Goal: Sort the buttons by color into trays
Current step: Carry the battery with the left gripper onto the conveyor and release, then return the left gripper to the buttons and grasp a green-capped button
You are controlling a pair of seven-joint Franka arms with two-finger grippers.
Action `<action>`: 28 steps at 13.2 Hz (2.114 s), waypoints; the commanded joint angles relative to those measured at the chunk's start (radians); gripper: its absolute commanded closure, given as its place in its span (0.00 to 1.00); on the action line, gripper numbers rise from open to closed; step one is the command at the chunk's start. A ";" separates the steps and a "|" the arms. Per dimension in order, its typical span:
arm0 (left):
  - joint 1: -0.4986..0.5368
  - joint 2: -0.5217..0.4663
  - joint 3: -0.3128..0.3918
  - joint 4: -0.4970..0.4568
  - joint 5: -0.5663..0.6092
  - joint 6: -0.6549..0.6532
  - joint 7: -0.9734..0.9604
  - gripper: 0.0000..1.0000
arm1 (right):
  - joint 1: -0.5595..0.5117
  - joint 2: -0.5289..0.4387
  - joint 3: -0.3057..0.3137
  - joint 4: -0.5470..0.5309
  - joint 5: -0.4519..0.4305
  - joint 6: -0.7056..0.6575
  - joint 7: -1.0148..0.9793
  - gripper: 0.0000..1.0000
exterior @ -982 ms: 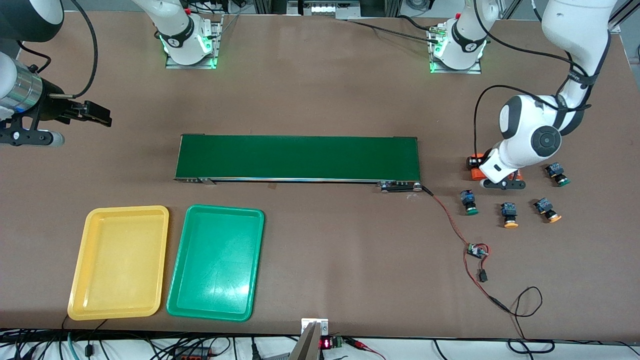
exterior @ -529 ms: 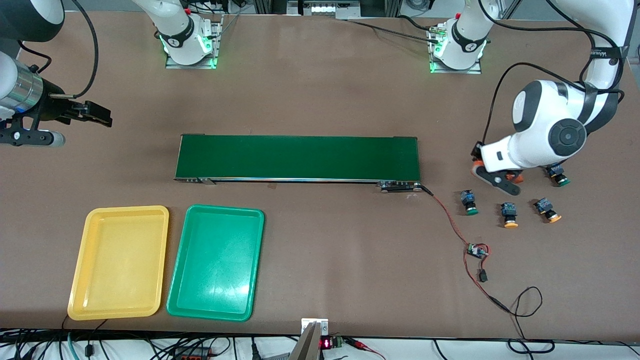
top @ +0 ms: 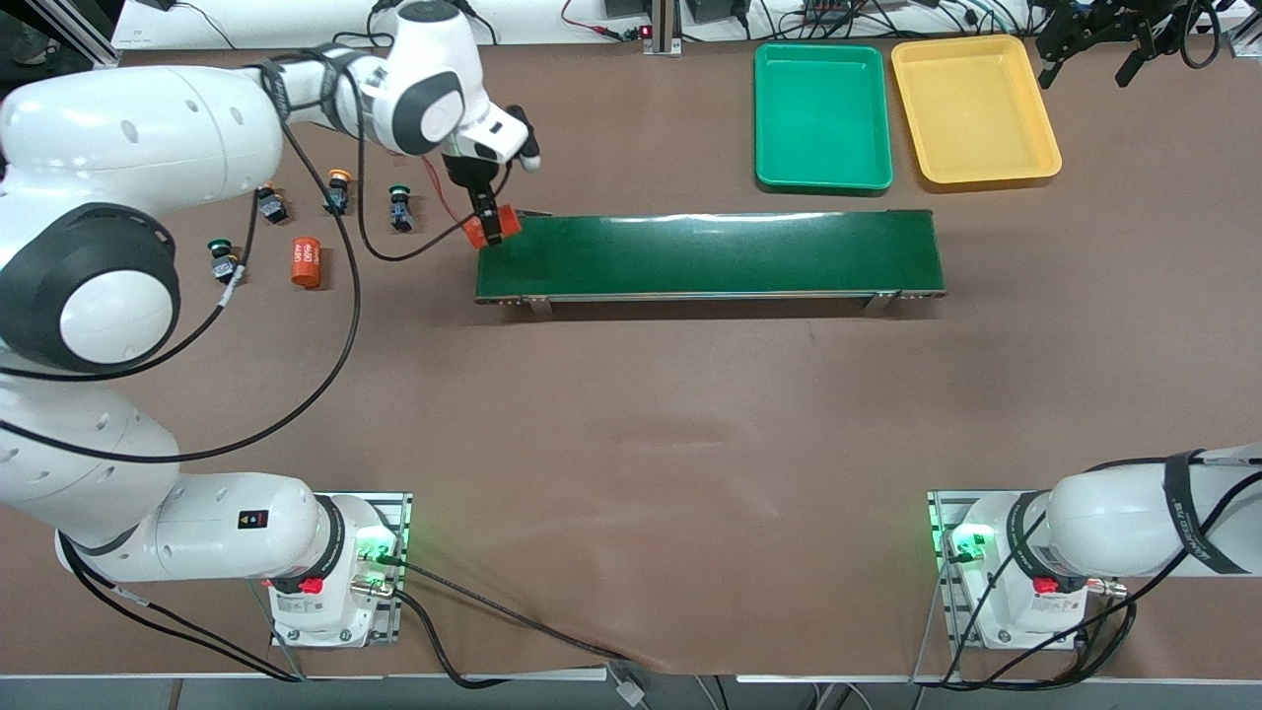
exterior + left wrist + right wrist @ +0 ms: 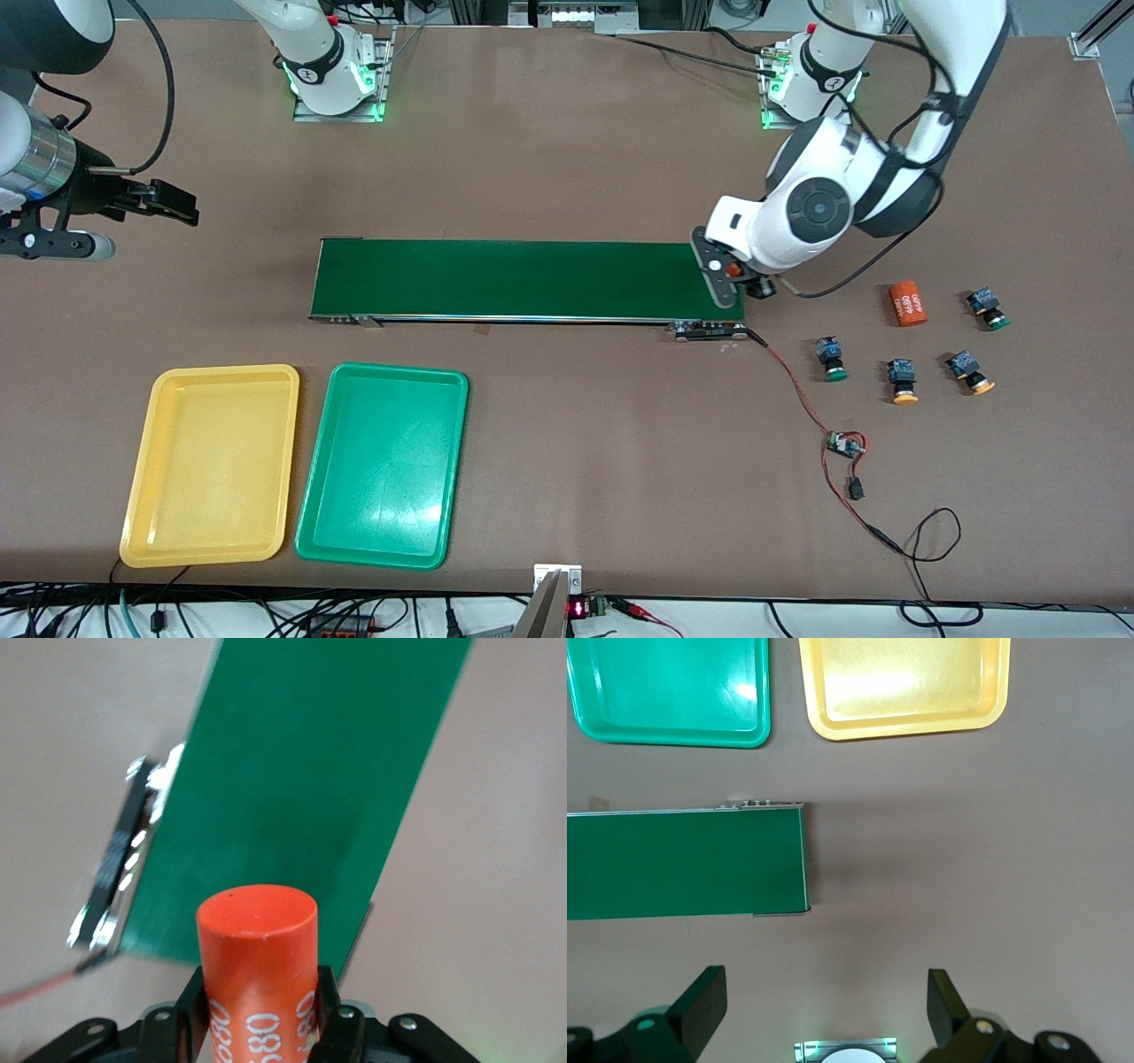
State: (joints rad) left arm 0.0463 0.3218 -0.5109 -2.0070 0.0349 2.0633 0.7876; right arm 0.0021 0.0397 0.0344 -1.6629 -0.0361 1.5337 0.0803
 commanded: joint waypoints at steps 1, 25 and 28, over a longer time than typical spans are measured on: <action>-0.040 0.055 -0.017 0.030 0.101 0.008 0.132 0.82 | -0.004 -0.009 0.002 -0.004 0.005 0.006 0.013 0.00; 0.271 0.184 0.012 0.260 0.175 -0.158 -1.067 0.00 | -0.004 -0.007 0.002 -0.004 0.005 0.006 0.013 0.00; 0.299 0.247 0.028 0.258 0.218 -0.077 -1.062 0.00 | -0.004 -0.007 0.002 -0.004 0.005 0.006 0.013 0.00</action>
State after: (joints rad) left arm 0.3219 0.5232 -0.4863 -1.7660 0.2053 1.9333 -0.2574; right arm 0.0018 0.0402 0.0340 -1.6633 -0.0361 1.5347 0.0809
